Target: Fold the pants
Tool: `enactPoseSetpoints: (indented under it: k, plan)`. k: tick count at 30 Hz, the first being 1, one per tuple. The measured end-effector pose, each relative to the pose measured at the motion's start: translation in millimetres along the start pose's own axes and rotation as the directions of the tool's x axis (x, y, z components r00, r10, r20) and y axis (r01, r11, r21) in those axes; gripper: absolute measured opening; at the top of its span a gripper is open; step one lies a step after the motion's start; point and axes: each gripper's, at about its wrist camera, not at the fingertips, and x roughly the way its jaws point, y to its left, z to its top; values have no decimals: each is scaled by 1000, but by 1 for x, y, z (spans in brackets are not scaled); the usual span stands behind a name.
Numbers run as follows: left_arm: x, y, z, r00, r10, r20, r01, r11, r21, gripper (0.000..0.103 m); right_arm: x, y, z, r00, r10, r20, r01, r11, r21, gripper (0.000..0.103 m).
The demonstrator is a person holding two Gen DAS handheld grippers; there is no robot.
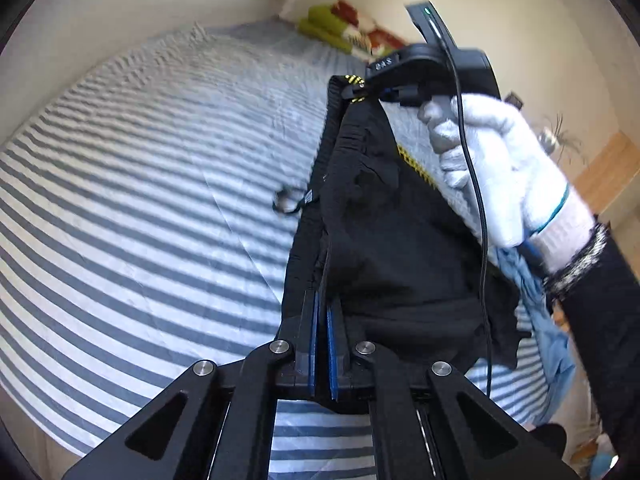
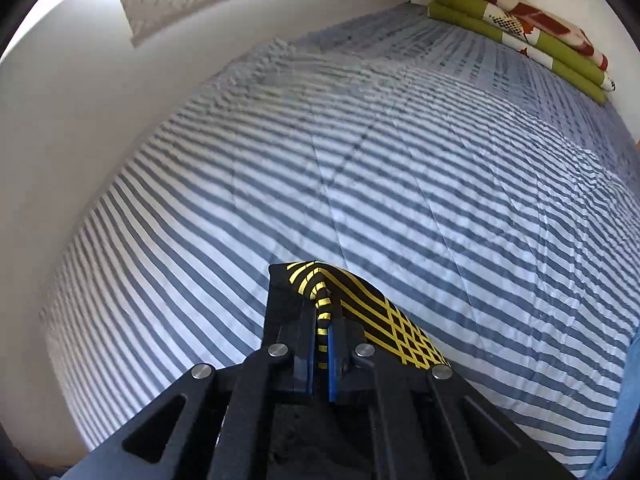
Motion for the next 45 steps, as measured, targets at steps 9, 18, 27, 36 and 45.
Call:
enactPoseSetpoints:
  k: [9,18,27,36,45]
  plan:
    - [4,64,6,915,404,-15,-402,904,-149,9,-2,64,28,1000,-17,-5,15,983,-184,44]
    - [-23,31,5,936,347,58,-337,932,-136,25,-129,-57,-105,993,-78,86,79,997,-11,44]
    - [52,-136,-9,993,-12,-119,25,994,111,26,-136,-202,-244,975,-198,-97,221,888,403,44]
    - [128,-183,-46,957,49,-287,10,980,198,27,-77,-229,-236,995,36,-92,21,835,550,46]
    - [158,-158,-40,942,77,-328,-30,989,147,27,-117,-248,-159,935,-352,32,308,856,415,4]
